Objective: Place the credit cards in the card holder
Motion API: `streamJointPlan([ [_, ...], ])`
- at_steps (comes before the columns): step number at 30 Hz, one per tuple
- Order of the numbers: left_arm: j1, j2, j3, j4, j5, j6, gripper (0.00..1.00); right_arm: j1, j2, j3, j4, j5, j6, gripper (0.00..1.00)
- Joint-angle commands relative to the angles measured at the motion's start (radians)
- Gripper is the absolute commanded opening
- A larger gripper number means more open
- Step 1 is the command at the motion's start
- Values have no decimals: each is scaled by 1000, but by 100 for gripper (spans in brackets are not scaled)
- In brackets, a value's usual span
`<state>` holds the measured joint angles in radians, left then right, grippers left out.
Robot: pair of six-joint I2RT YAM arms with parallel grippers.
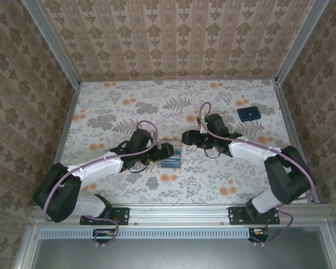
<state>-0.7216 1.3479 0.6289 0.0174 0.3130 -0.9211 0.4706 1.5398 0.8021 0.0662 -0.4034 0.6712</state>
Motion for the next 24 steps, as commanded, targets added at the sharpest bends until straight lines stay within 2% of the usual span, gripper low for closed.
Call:
streamJointPlan([
  [1, -16, 39, 14, 161, 40, -94, 100, 4, 57, 30, 68, -164, 59, 68],
  [9, -14, 92, 45, 212, 55, -81, 100, 8, 182, 64, 213, -210, 127, 61],
  [17, 19, 154, 64, 286, 56, -94, 100, 11, 343, 228, 285, -223, 146, 60],
  [24, 20, 244, 103, 387, 76, -118, 100, 4, 455, 396, 210, -209, 106, 68],
])
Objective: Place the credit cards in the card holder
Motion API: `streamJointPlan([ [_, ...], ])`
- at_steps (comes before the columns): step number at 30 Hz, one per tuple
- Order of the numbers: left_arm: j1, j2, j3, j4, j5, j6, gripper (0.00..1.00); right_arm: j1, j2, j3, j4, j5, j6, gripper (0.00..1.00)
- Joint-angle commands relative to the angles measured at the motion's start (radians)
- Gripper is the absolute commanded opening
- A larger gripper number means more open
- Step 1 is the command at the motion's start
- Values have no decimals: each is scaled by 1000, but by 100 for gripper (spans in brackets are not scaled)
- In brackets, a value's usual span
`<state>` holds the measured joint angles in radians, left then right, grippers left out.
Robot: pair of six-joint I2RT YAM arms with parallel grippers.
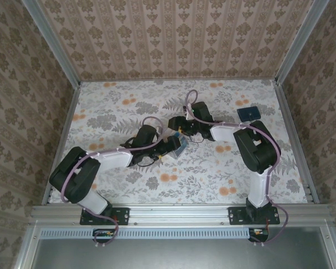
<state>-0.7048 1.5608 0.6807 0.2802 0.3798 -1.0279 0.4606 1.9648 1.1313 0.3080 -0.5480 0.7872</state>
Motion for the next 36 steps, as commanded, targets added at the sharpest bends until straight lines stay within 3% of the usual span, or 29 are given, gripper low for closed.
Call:
streamJointPlan([
  [1, -1, 44, 63, 140, 11, -14, 100, 9, 39, 83, -44, -61, -15, 68],
  [8, -45, 168, 132, 278, 49, -73, 100, -112, -8, 107, -167, -11, -31, 76],
  [15, -114, 269, 171, 494, 99, -179, 100, -302, -241, -62, -324, 30, -55, 81],
  [19, -104, 239, 125, 520, 80, -179, 100, -336, -388, -158, -448, 139, -105, 84],
  [23, -74, 132, 97, 407, 73, -109, 100, -349, -458, -190, -559, 266, -162, 86],
  [26, -44, 25, 130, 174, 84, 16, 100, -378, -457, -144, -667, 527, -144, 91],
  [31, 44, -155, 191, -178, 58, 198, 100, -408, -369, 8, -737, 820, -116, 100],
  [36, 155, -295, 252, -522, -71, 336, 100, -523, -204, 180, -830, 882, 31, 100],
])
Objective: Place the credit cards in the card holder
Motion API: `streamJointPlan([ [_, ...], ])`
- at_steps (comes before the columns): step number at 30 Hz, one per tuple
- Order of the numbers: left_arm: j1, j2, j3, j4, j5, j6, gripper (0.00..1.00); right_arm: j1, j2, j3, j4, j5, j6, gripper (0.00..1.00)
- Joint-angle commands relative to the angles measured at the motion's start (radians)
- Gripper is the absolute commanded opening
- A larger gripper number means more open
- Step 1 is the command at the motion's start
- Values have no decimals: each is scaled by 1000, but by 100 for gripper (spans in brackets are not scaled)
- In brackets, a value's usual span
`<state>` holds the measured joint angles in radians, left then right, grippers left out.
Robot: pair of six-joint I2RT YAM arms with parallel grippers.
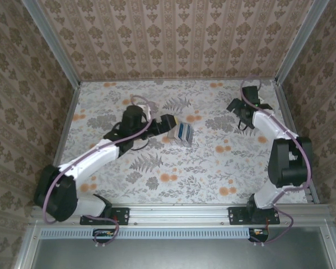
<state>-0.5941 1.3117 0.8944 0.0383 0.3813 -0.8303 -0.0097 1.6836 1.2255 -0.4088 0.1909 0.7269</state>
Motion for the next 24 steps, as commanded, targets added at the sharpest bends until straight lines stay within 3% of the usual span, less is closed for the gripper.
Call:
streamJointPlan([
  [1, 66, -65, 39, -311, -74, 160, 100, -68, 119, 124, -119, 134, 79, 100],
  [4, 110, -116, 28, -390, -121, 196, 100, -92, 234, 261, -174, 113, -1, 99],
  [8, 132, -169, 20, -480, -186, 252, 100, -93, 378, 452, -328, 223, -62, 100],
  [12, 162, -203, 17, -521, -238, 284, 100, -101, 453, 507, -327, 241, -78, 100],
  [17, 170, -204, 0, -514, -255, 292, 100, -114, 554, 619, -387, 146, 2, 100],
  [24, 172, -178, -7, -504, -231, 277, 100, -124, 586, 626, -400, 161, 120, 100],
])
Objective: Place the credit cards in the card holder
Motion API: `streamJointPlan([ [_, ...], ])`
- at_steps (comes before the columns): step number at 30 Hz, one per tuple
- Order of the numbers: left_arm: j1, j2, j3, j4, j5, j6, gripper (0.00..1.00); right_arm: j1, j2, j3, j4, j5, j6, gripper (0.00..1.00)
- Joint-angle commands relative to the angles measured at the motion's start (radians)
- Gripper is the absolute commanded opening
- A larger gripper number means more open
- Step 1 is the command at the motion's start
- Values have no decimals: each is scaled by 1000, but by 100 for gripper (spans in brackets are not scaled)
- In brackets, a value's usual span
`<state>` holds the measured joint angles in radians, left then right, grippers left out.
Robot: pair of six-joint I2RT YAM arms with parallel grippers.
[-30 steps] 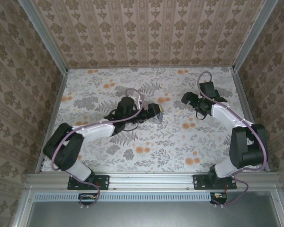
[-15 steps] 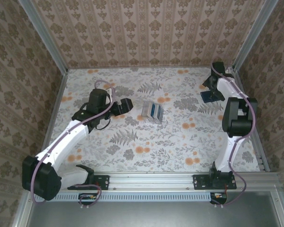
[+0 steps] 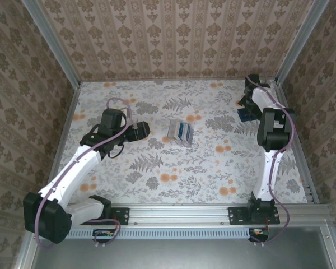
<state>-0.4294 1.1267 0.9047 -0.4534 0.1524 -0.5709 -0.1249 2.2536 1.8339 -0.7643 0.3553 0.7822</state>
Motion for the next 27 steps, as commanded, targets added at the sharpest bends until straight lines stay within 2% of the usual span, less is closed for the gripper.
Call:
streamJointPlan([
  [1, 7, 6, -23, -10, -6, 10, 100, -11, 21, 14, -38, -28, 65, 100],
  [3, 8, -3, -31, -5, -7, 1, 100, -13, 29, -3, -14, -81, 55, 99],
  [7, 7, -23, -63, 24, -28, -12, 100, -18, 0, -90, 69, -218, -22, 92],
  [17, 30, 4, -75, 91, 1, -31, 100, -10, -172, -368, 178, -334, -201, 79],
  [21, 31, 7, -96, 121, -6, -40, 100, 52, -287, -506, 222, -339, -265, 77],
  [27, 52, 23, -132, 159, 19, -7, 100, 245, -405, -678, 260, -298, -274, 78],
])
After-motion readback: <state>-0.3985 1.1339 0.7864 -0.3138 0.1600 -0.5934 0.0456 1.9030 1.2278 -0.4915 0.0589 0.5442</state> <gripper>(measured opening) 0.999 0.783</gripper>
